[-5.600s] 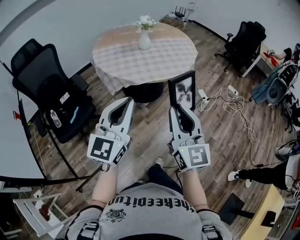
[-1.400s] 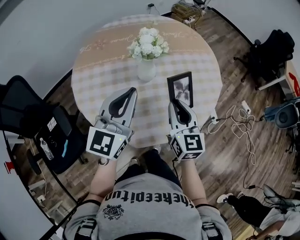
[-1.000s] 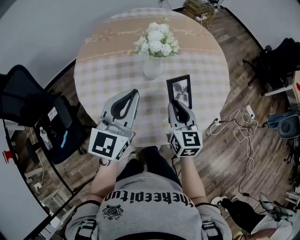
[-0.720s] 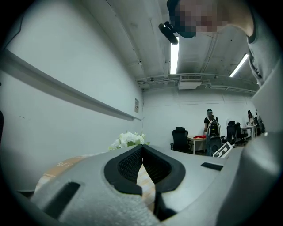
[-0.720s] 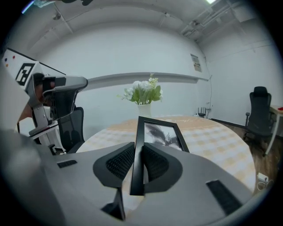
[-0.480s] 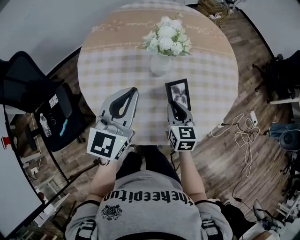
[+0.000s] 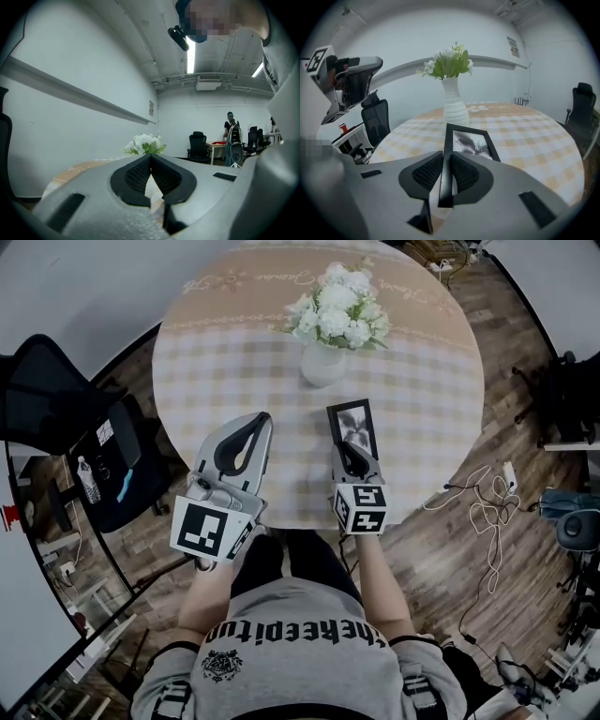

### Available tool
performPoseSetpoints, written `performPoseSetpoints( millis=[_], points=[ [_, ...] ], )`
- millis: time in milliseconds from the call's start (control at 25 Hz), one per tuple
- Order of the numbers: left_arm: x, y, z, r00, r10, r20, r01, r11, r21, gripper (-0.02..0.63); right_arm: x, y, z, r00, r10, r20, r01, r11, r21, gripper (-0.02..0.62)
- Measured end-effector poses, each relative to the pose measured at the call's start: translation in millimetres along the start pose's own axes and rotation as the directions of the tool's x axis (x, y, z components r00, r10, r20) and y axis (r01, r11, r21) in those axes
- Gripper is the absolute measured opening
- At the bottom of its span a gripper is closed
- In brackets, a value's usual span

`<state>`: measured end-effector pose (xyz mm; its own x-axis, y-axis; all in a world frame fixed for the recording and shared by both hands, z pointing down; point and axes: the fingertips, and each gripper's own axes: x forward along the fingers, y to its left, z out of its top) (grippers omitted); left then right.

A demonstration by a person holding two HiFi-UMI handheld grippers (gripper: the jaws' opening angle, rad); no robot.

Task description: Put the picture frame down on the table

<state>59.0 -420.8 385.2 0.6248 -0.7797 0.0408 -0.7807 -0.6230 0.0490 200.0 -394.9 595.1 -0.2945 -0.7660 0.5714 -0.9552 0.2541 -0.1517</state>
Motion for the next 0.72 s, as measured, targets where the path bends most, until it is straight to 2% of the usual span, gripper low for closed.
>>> performPoseSetpoints(
  millis=[240,720],
  points=[
    [0,5,-6,1.0,0.019,-0.015,-0.019,1.0,-0.003,0.015,11,2,-10,0.999,0.011,-0.05,-0.012,1.0,-0.014,0.069],
    [-5,18,-12,0.998,0.052,-0.033,-0.052,0.999,-0.008,0.015,27,11,-30,0.988,-0.005,-0.156,-0.011,0.995,-0.102,0.067]
  ],
)
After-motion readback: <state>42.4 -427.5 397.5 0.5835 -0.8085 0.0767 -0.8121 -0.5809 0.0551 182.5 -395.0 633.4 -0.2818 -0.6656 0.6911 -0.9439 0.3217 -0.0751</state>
